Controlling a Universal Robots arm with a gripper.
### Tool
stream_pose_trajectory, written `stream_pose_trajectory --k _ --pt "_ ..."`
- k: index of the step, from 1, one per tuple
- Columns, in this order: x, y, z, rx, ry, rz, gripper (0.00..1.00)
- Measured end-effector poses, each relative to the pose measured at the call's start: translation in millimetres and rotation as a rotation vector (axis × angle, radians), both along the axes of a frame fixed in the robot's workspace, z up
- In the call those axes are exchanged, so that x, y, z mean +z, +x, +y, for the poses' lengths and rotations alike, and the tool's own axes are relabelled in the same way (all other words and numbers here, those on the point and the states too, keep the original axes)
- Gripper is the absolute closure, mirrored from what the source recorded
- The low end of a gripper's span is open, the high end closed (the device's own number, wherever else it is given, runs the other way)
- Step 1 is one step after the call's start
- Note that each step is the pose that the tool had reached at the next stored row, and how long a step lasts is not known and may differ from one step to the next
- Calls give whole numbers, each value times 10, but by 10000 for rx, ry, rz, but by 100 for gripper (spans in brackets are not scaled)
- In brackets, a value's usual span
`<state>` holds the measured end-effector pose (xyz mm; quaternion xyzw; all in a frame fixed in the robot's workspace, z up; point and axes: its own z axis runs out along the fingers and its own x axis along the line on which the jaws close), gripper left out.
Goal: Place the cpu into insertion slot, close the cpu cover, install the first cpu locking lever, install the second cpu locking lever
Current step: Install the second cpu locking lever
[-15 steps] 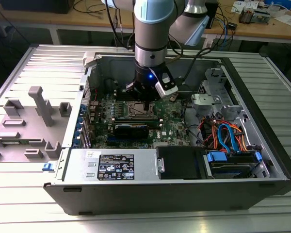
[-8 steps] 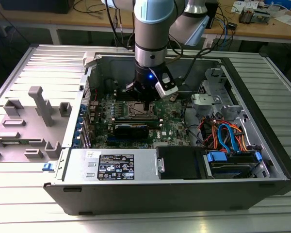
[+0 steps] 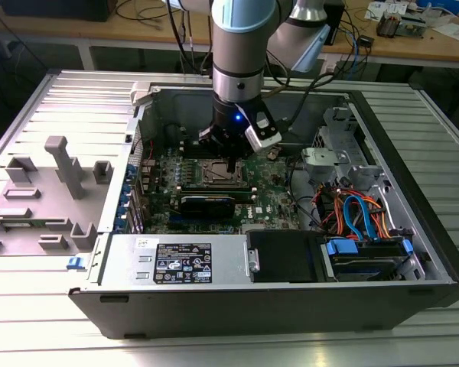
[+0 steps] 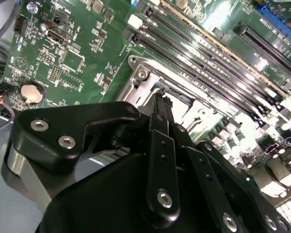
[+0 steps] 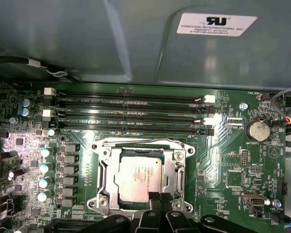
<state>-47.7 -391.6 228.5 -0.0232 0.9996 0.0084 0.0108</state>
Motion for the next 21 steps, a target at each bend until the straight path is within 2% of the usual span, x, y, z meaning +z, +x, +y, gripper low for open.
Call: stream_pose_trajectory --k 2,3,5,6,7,9,17,21 --pt "1 0 -41 0 -1 1 89" --pt "1 -1 -78 0 -1 1 89" --pt "13 -3 -90 -2 -3 1 89" --pt "57 -14 -95 -2 39 -1 89" --pt "61 -25 -224 -1 98 9 89" --pt "60 -109 -307 0 140 28 89" --pt "61 -124 -308 -2 165 28 89" --pt "60 -185 -339 0 255 28 89"
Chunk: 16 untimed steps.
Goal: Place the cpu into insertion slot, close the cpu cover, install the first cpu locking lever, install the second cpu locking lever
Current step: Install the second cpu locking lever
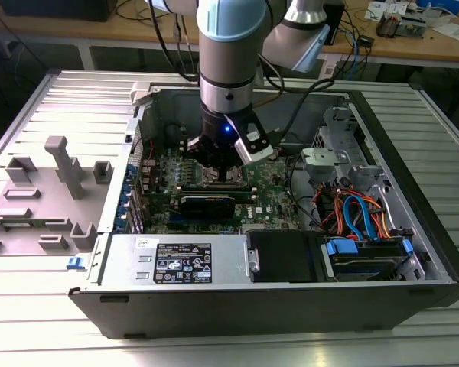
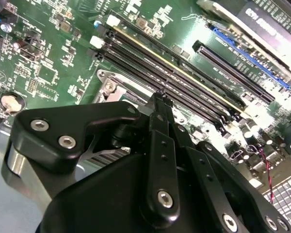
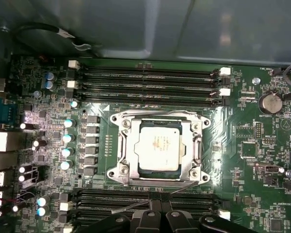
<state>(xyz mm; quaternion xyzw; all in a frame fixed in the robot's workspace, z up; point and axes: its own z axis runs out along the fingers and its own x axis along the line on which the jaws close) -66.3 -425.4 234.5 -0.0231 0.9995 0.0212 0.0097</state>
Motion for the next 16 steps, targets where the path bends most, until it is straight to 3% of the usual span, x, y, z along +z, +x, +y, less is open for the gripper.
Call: stream_pose_trajectory --k 11,16 --pt "0 -136 -71 -1 88 1 89" --pt "-1 -196 -102 2 188 0 89"
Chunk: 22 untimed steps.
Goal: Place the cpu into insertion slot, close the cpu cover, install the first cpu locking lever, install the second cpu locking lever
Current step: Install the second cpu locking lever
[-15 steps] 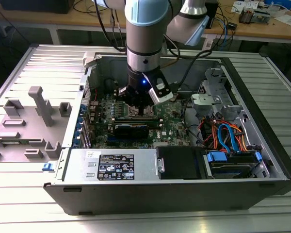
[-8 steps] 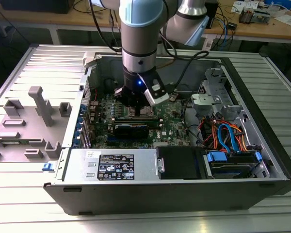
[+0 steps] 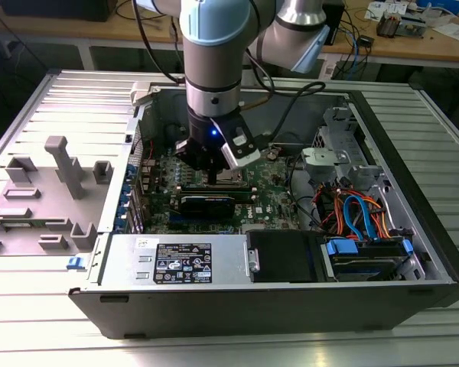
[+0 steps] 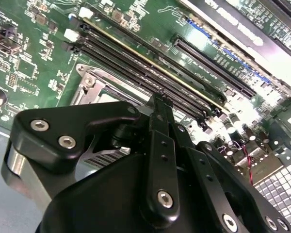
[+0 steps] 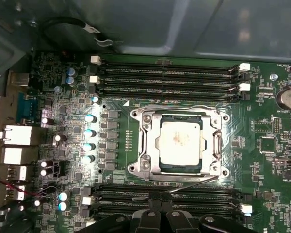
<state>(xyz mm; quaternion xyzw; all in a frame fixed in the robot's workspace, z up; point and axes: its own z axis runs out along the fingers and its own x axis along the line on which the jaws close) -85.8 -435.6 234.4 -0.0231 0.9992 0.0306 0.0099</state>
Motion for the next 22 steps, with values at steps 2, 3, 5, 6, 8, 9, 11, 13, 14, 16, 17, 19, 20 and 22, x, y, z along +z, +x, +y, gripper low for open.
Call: stream_pose_trajectory --k 2,3,5,6,8,9,11,13,14,16,17,19,20,22 --pt "0 -17 -10 -3 58 1 89" --pt "0 -18 -10 -3 64 0 89" --pt "-1 -18 -10 -1 65 0 89" --pt "-1 -18 -10 -1 65 0 89" --pt "-1 -19 -10 -2 65 0 89" --pt "0 -19 -10 -2 64 0 89" --pt "-1 -19 -10 -1 65 0 89" --pt "-1 -20 -10 -2 65 0 89" --pt "-1 -20 -10 -2 64 0 89" --pt "-1 -21 -10 -2 64 0 89" --pt "-1 -21 -10 -2 64 0 89" --pt "0 -22 -10 -2 64 0 89" --pt "-1 -23 -10 -2 65 0 89" --pt "0 -23 -10 -2 64 0 89"
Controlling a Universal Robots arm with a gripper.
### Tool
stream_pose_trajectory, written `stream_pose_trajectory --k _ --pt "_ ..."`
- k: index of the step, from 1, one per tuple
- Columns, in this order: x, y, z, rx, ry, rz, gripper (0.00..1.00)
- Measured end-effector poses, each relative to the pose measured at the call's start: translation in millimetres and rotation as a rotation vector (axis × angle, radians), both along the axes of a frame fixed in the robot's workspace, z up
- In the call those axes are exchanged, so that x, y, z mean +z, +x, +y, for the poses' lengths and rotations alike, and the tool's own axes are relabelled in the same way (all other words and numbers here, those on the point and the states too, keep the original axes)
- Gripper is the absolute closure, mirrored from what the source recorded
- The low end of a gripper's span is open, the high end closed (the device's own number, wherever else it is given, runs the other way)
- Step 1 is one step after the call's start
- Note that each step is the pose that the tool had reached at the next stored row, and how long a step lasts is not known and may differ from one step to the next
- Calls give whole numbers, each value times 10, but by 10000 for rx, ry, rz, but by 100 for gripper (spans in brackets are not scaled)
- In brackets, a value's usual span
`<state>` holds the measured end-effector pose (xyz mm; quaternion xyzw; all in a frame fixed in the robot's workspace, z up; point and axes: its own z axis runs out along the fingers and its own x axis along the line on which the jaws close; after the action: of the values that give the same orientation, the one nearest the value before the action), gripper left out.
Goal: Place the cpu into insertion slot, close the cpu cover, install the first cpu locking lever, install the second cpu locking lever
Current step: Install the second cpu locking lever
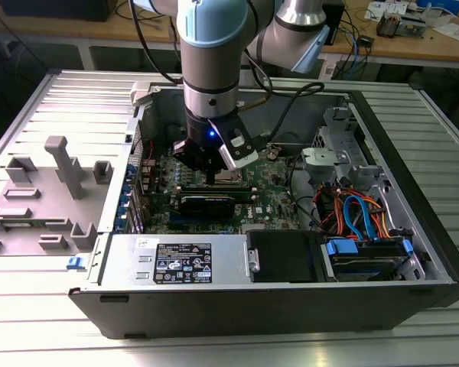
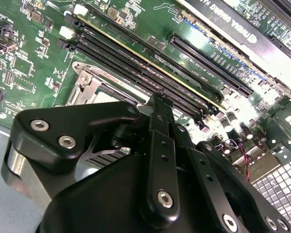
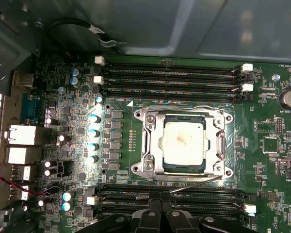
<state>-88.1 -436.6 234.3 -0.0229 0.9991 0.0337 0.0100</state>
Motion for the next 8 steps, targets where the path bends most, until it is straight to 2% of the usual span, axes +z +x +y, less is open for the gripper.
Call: stream_pose_trajectory --k 5,8 --pt "-1 -1 0 0 2 1 89" --pt "-6 -2 0 -2 34 4 89"
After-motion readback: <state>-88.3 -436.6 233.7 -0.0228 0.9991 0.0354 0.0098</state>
